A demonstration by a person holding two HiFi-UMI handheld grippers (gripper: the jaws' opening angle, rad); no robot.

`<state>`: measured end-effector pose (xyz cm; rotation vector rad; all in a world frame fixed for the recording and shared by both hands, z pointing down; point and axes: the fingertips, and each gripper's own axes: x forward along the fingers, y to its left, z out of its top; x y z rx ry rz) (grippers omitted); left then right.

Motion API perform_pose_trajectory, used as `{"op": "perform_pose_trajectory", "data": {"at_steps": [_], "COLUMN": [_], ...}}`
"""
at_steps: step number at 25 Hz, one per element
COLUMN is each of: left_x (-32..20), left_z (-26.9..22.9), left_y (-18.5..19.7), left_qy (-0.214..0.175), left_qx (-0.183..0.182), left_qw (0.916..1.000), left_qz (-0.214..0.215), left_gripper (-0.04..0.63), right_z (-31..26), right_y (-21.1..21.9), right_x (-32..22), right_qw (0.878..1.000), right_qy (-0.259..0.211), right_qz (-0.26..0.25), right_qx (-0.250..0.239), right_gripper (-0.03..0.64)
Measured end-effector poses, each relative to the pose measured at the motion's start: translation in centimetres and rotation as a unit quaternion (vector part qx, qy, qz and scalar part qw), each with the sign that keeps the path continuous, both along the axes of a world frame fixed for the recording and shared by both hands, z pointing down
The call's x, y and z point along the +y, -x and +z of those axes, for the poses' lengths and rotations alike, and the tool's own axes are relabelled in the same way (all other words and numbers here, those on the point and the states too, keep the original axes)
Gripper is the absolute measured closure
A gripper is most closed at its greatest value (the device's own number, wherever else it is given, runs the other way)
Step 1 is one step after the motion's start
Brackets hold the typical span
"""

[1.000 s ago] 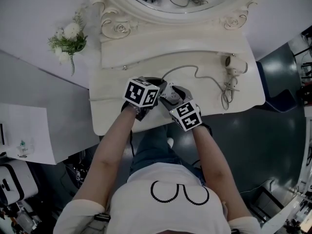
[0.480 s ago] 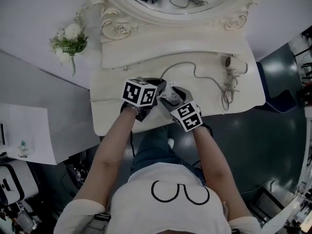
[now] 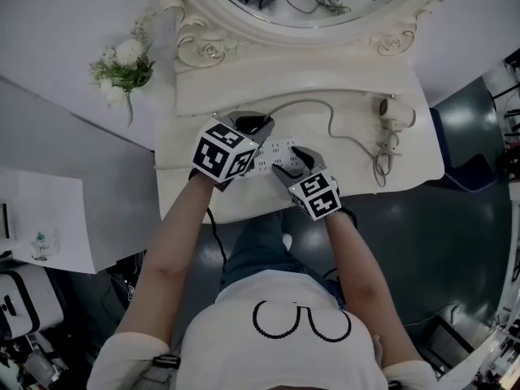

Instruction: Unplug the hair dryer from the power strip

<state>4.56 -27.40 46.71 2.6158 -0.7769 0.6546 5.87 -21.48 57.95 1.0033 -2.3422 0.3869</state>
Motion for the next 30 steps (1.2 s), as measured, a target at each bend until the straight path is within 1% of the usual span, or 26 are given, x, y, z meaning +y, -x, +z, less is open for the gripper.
{"op": "perform_pose_trajectory", "data": {"at_steps": [3, 5, 6, 8, 10, 11, 14, 17, 19, 20, 21, 22, 23, 24, 28, 30], "left_x": [0.1, 0.0, -0.1, -0.6, -1.3, -1.6, -2.3, -3.0, -3.5, -3.7, -3.9, -4.1, -4.2, -4.4, -5.6, -5.9], "left_z": [-0.1, -0.1, -0.1, -0.5, -1.0, -1.2, -2.3, -3.3, -3.5, -3.4, -3.1, -2.7, -2.2, -1.5, 2.1, 4.2], "left_y": [-0.3, -0.5, -0.6, -0.8, -1.0, -1.1, -1.5, -2.1, -2.3, -2.3, -2.3, -2.3, -2.2, -2.1, -1.3, -1.2], "left_qy": [0.018, 0.023, 0.023, 0.020, 0.016, 0.014, 0.011, 0.004, 0.001, 0.001, 0.002, 0.004, 0.010, 0.019, 0.072, 0.102], "left_qx": [0.019, 0.021, 0.022, 0.023, 0.022, 0.021, 0.023, 0.019, 0.014, 0.011, 0.009, 0.007, 0.005, 0.003, -0.002, -0.013], "left_qw": [0.9997, 0.9995, 0.9995, 0.9995, 0.9996, 0.9997, 0.9997, 0.9998, 0.9999, 0.9999, 0.9999, 0.9999, 0.9999, 0.9998, 0.9971, 0.9940], "left_qz": [-0.002, -0.003, -0.004, -0.004, -0.002, -0.001, 0.001, 0.008, 0.010, 0.009, 0.008, 0.007, 0.006, 0.004, -0.026, -0.037], "left_gripper": [0.575, 0.574, 0.574, 0.574, 0.574, 0.574, 0.574, 0.574, 0.574, 0.574, 0.574, 0.574, 0.574, 0.574, 0.574, 0.574], "right_z": [-0.1, -0.1, -0.2, -1.3, -3.3, -4.5, -8.1, -11.2, -12.5, -12.9, -13.2, -13.4, -13.6, -13.8, -13.8, -13.9], "right_y": [0.1, 0.2, 0.1, -0.4, -1.2, -1.7, -4.0, -6.9, -9.1, -10.1, -11.0, -11.8, -12.3, -12.6, -12.8, -12.8], "right_x": [-0.2, -0.1, -0.1, -0.3, -0.9, -1.1, -1.1, 0.2, 1.0, 1.3, 1.6, 1.8, 2.0, 2.1, 2.2, 2.1], "right_qw": [1.000, 1.000, 1.000, 1.000, 0.999, 0.998, 0.996, 0.991, 0.984, 0.980, 0.976, 0.973, 0.970, 0.968, 0.971, 0.970], "right_qy": [0.004, 0.006, 0.003, -0.023, -0.049, -0.055, -0.058, -0.061, -0.068, -0.070, -0.070, -0.070, -0.071, -0.072, -0.085, -0.089], "right_qz": [0.002, 0.001, 0.001, 0.004, 0.015, 0.022, 0.046, 0.080, 0.119, 0.138, 0.156, 0.171, 0.181, 0.185, 0.181, 0.184], "right_qx": [0.004, 0.008, 0.012, 0.013, -0.002, -0.010, -0.040, -0.088, -0.112, -0.122, -0.132, -0.141, -0.149, -0.153, -0.132, -0.130], "right_gripper": [0.350, 0.350, 0.350, 0.350, 0.350, 0.350, 0.351, 0.374, 0.442, 0.450, 0.484, 0.607, 0.621, 0.621, 0.621, 0.621]}}
